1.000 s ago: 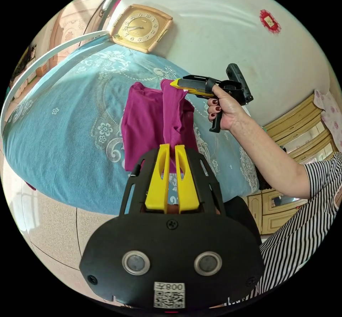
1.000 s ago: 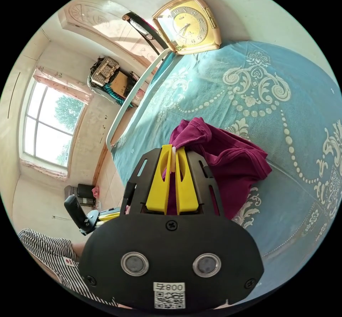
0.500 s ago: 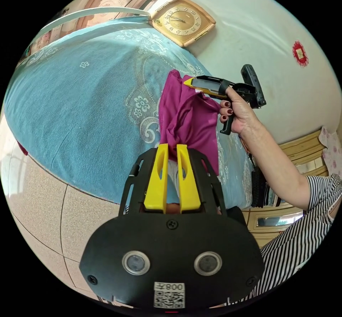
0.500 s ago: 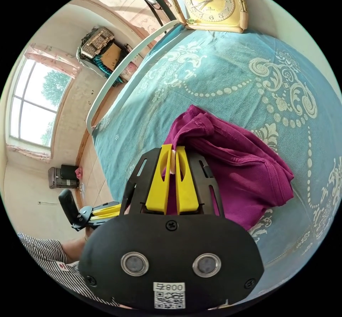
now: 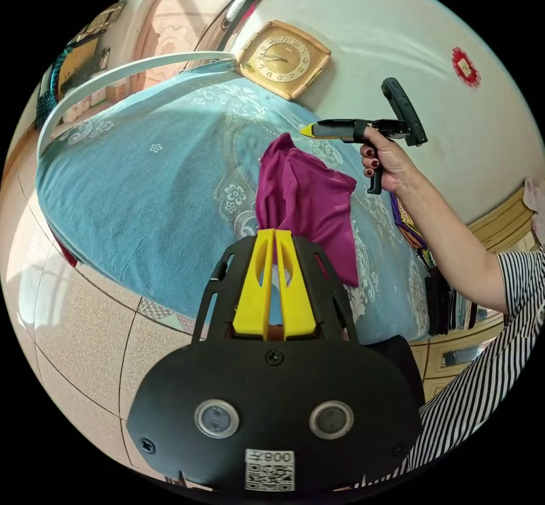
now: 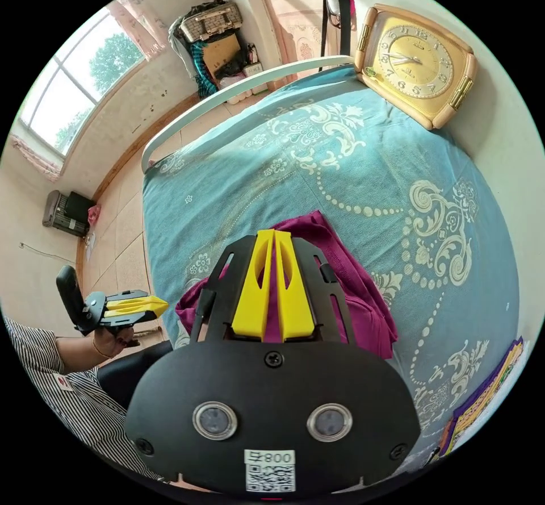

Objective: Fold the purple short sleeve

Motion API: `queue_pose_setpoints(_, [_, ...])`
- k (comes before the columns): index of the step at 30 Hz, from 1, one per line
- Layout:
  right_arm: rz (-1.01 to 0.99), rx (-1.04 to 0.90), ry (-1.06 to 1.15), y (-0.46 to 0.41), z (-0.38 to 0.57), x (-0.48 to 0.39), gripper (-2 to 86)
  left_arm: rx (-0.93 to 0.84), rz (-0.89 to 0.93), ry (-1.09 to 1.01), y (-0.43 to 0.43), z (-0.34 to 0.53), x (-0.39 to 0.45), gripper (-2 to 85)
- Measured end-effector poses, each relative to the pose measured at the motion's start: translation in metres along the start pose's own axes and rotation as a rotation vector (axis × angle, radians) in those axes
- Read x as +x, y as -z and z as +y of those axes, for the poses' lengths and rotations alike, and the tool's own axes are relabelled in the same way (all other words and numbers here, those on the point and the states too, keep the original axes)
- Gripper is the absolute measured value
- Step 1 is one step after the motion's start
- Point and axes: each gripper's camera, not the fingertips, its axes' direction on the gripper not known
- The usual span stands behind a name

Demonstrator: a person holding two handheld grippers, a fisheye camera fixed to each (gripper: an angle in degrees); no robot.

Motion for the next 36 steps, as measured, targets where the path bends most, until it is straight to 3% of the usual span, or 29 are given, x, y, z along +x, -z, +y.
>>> queue_pose_setpoints(6, [-0.122,-0.083,-0.002,-0.016,0.029,0.032,0.1,-0.077,0.014,-0.121,-0.028,-0.02,0.027,0.3])
queue_pose_setpoints(10, [-0.024,-0.159,-0.044,-0.037,0.04,0.06,0.1,-0.134,-0.043,-0.081,-0.046,-0.021,0.022,0.2])
queue_pose_setpoints(17, [-0.033,-0.008,-0.069,0.01,0.053,0.108,0.0,-0.108,-0.088,-0.071,-0.038,-0.014,0.024,0.2])
queue_pose_setpoints(24, [-0.175,0.192,-0.303,0.072,0.183,0.191,0.0,-0.099,-0.067,-0.124,-0.039,-0.001,0.039,0.2])
queue_pose_setpoints(36, [-0.228,0.038,-0.358,0.061,0.167,0.272,0.1,-0.126,-0.088,-0.121,-0.063,0.012,0.05,0.3])
